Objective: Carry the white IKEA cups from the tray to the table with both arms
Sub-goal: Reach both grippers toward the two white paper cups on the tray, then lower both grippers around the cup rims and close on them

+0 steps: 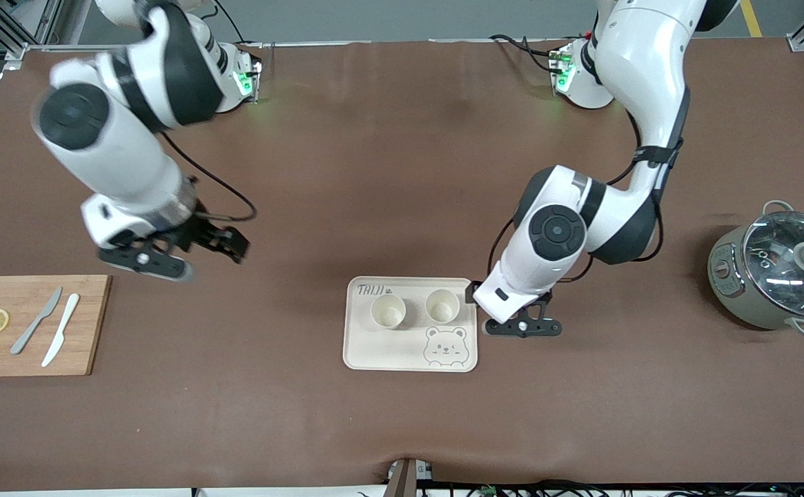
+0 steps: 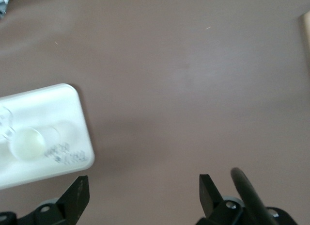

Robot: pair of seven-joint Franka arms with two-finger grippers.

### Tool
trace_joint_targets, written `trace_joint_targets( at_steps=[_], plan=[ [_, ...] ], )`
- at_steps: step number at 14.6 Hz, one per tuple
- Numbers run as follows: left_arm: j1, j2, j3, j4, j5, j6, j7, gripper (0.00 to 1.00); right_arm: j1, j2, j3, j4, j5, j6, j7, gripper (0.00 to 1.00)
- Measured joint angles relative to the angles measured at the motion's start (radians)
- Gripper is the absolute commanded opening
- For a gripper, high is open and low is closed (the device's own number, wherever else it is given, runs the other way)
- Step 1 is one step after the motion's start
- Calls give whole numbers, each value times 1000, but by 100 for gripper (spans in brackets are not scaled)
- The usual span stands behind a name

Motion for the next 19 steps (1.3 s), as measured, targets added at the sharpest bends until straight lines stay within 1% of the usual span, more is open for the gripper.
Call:
trace_joint_targets(
  at_steps=[3,5,8,12,16,19],
  plan=[
    [-30,33,0,0,0,60,-56,100,19,108,-1,5,23,99,36,100],
    [-42,57,0,-1,0,100,-75,100,32,163,0,12,31,155,38,100],
    [-53,91,0,-1,0,151,-100,100,72,226,1,40,33,203,47,100],
    [-64,118,0,-1,0,180,-105,100,121,330,2,120,34,241,61,100],
    [-65,137,1,-21,0,219,-105,100,134,396,12,151,43,305,60,100],
    [-65,140,1,-47,0,247,-105,100,143,421,14,157,43,344,60,100]
  ],
)
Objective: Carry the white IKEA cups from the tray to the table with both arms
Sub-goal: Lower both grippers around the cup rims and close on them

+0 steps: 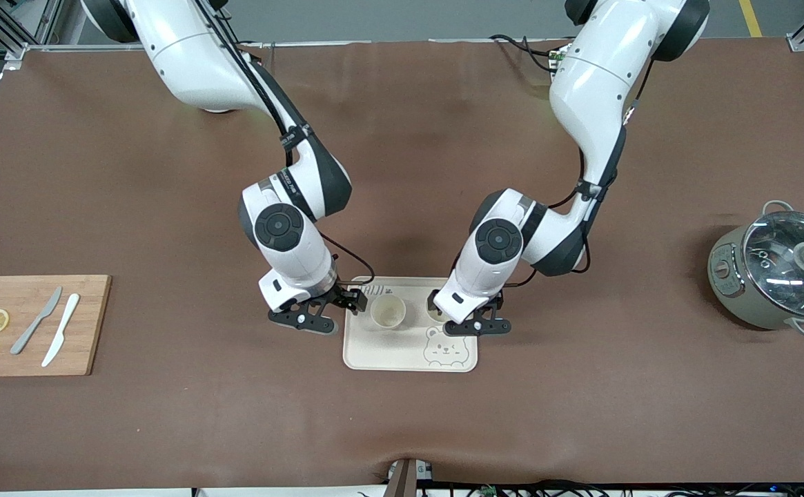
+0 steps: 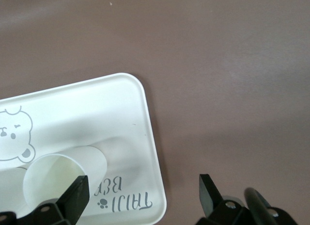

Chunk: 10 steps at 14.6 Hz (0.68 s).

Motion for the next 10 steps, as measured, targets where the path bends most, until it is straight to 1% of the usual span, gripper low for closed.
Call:
trace_joint_targets(
  at_steps=[4,7,8,9,10],
  plan=[
    [0,0,1,-35,0,34,0,100,13,25,3,22,0,8,0,100],
    [0,0,1,-42,0,38,0,100,31,51,4,36,1,30,6,100],
    [0,0,1,-43,0,39,0,66,40,62,5,38,1,52,11,100],
    [0,0,1,-43,-1,41,-2,1,49,74,5,39,1,69,17,100],
    [0,0,1,-43,-5,45,-9,0,58,86,5,40,1,81,21,100]
  ],
)
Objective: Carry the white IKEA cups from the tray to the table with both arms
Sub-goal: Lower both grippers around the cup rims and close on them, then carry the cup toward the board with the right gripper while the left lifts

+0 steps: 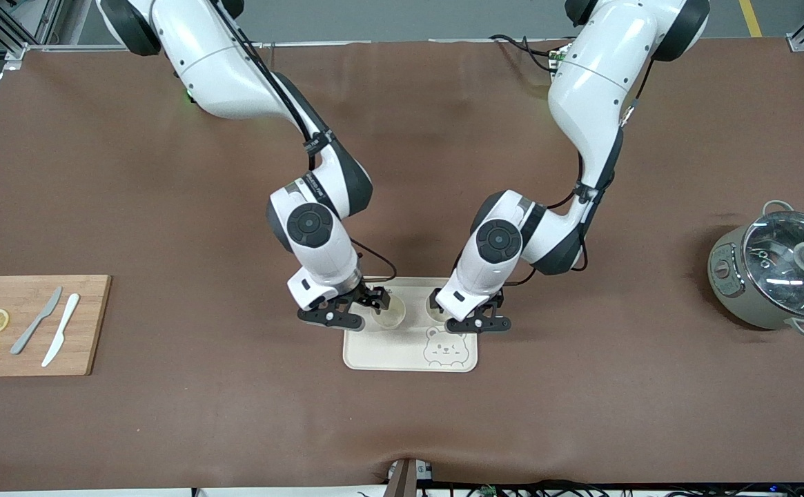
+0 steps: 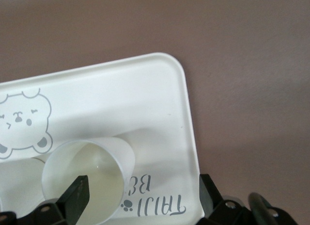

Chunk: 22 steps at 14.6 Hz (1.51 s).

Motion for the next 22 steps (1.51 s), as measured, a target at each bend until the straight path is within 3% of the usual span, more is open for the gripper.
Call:
trace_joint_targets(
  at_steps=[15,18,20,22],
  plan=[
    [0,-17,0,3,-1,-9,-52,0,18,54,-4,5,0,19,10,100],
    [-4,-104,-1,14,-1,-168,-110,0,18,55,-6,6,0,19,10,44],
    [-5,-190,-1,18,-1,-294,-113,0,17,55,-8,9,0,19,10,20],
    [-3,-277,0,19,-1,-402,-113,0,14,55,-10,11,0,19,10,5]
  ],
)
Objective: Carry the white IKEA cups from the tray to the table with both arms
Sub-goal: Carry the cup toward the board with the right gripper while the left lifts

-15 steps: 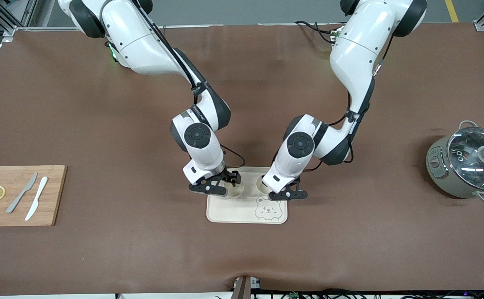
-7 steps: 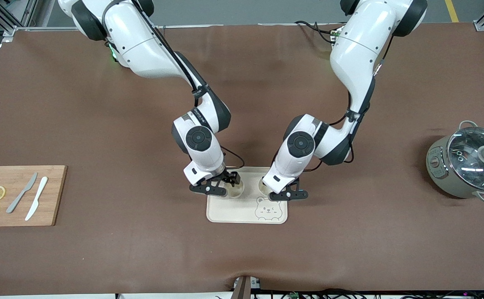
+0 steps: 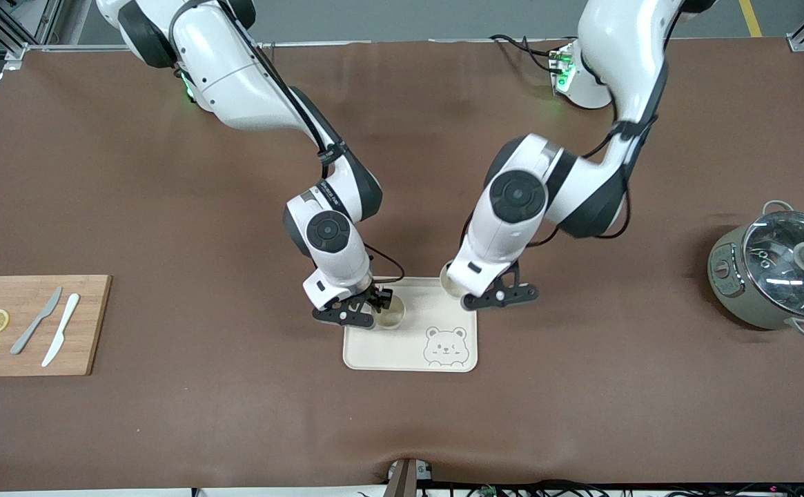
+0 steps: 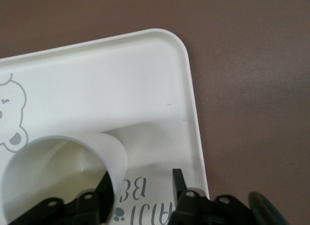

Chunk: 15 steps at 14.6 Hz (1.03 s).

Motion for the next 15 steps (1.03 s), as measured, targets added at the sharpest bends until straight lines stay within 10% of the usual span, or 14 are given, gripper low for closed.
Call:
trace_joint_targets(
  at_steps=[4,15],
  plan=[
    [19,-150,1,-67,0,-110,36,0,-1,0,-1,4,0,1,0,0],
    [170,-611,5,-797,-33,210,354,0,-7,-69,-10,64,2,-153,-3,0]
  ],
)
